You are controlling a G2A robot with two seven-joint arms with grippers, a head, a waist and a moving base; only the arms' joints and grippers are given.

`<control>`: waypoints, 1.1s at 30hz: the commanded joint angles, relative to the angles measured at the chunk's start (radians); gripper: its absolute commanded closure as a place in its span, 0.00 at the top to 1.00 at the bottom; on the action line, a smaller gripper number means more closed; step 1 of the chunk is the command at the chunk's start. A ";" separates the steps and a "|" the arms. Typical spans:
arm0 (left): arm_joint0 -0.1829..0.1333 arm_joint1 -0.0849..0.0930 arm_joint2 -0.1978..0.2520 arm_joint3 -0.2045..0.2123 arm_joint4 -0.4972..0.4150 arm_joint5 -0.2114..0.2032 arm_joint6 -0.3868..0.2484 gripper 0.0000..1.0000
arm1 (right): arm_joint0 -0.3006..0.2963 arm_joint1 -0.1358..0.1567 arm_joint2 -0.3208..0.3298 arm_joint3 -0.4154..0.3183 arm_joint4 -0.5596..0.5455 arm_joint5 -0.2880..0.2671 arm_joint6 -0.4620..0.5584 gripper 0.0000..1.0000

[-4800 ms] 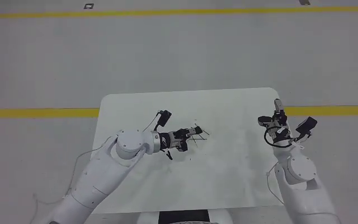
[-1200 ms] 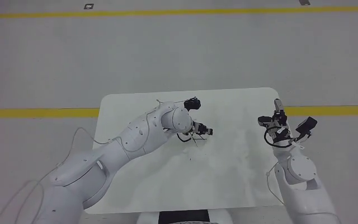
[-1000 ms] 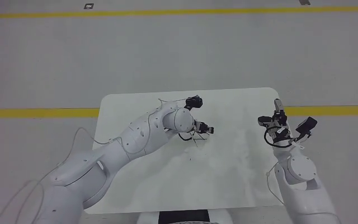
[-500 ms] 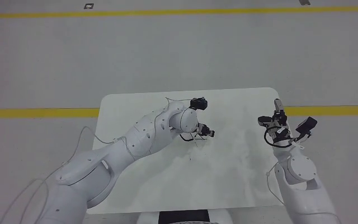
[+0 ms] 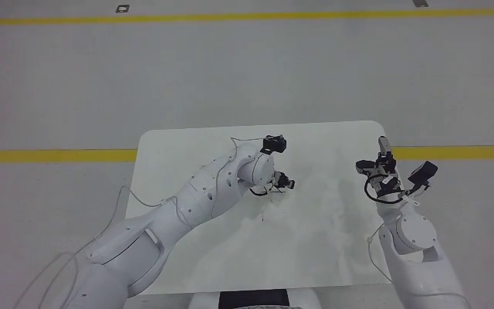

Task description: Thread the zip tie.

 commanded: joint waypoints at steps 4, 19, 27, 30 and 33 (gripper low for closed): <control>0.000 0.000 0.000 0.000 0.000 0.000 0.000 1.00 | 0.000 0.000 0.000 0.000 0.000 0.000 0.000 1.00; 0.013 -0.007 -0.011 -0.097 0.206 0.000 -0.118 1.00 | 0.000 0.000 0.000 0.000 0.000 0.000 0.000 1.00; 0.041 -0.025 -0.049 -0.148 0.298 0.000 -0.265 1.00 | 0.000 0.000 0.000 0.000 0.000 0.000 0.000 1.00; 0.045 -0.038 -0.056 -0.139 0.331 0.000 -0.319 1.00 | 0.000 0.000 0.000 0.000 0.000 0.000 0.000 1.00; 0.051 -0.049 -0.073 -0.123 0.366 0.000 -0.332 1.00 | 0.000 0.000 0.000 0.000 0.000 0.000 0.000 1.00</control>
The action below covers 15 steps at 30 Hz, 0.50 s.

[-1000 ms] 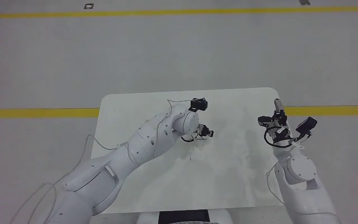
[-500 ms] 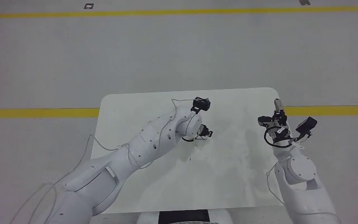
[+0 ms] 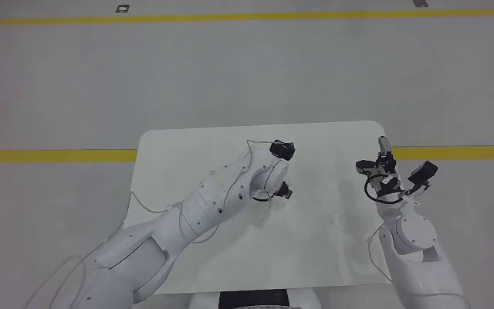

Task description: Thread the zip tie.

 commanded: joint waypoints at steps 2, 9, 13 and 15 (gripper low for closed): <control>0.002 -0.003 -0.004 0.005 0.010 0.000 -0.003 1.00 | 0.000 0.000 0.000 0.000 0.000 0.000 0.000 1.00; 0.005 -0.002 -0.005 0.004 0.007 -0.001 0.004 1.00 | 0.000 0.000 0.000 0.000 0.000 0.000 0.000 1.00; 0.015 -0.005 -0.040 0.043 0.043 0.000 0.006 1.00 | 0.000 0.000 0.000 0.000 0.000 0.000 0.000 1.00; 0.024 -0.016 -0.079 0.060 0.063 0.000 -0.026 1.00 | 0.000 0.000 0.000 0.000 0.000 0.000 0.000 1.00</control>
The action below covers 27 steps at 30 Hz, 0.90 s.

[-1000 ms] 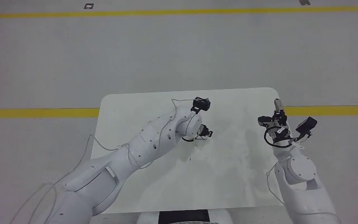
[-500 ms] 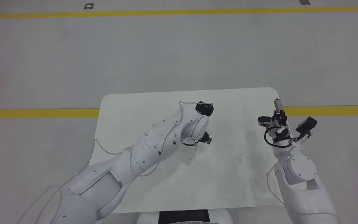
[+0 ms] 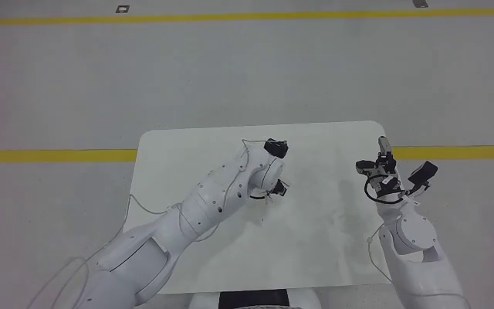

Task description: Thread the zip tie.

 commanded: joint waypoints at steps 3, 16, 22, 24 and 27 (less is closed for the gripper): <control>0.024 -0.027 -0.085 0.018 0.067 0.000 -0.055 1.00 | 0.000 0.000 0.000 0.000 0.000 0.000 0.000 1.00; 0.048 -0.039 -0.101 -0.010 0.071 -0.012 -0.022 1.00 | 0.000 0.000 0.000 0.000 0.000 0.000 0.000 1.00; 0.047 -0.043 -0.097 -0.010 0.041 -0.016 -0.021 1.00 | 0.000 0.000 0.000 0.000 0.000 0.000 0.000 1.00; 0.047 -0.043 -0.097 -0.010 0.041 -0.016 -0.021 1.00 | 0.000 0.000 0.000 0.000 0.000 0.000 0.000 1.00; 0.047 -0.043 -0.097 -0.010 0.041 -0.016 -0.021 1.00 | 0.000 0.000 0.000 0.000 0.000 0.000 0.000 1.00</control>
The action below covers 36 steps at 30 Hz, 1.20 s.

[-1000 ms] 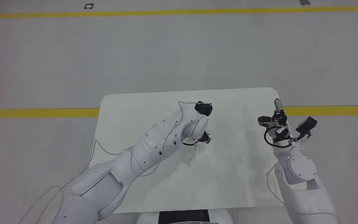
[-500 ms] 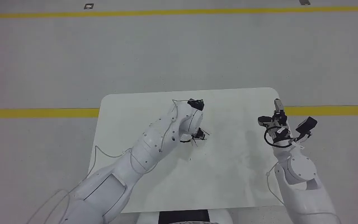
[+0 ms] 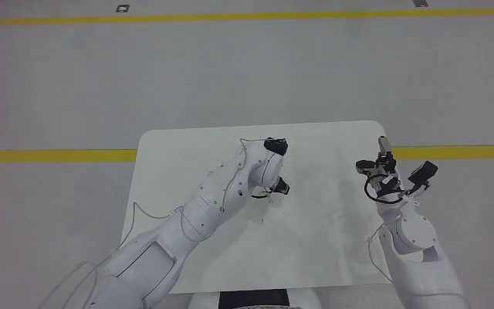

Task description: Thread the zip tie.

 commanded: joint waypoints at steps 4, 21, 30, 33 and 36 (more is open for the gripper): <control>0.007 0.000 -0.008 0.011 0.002 0.016 0.027 1.00 | 0.000 0.000 0.000 0.000 0.000 0.000 0.000 1.00; 0.078 -0.082 -0.115 -0.011 0.218 0.016 -0.035 0.47 | 0.000 0.000 0.000 0.000 0.000 0.000 0.000 1.00; 0.097 -0.121 -0.171 0.006 0.220 0.016 -0.035 0.43 | 0.000 0.000 0.000 0.000 0.000 0.000 0.000 1.00; 0.098 -0.128 -0.181 0.015 0.215 0.016 -0.035 0.42 | 0.000 0.000 0.000 0.000 0.000 0.000 0.000 1.00; 0.095 -0.135 -0.184 0.034 0.218 0.016 -0.031 0.42 | 0.000 0.000 0.000 0.000 0.000 0.000 0.000 1.00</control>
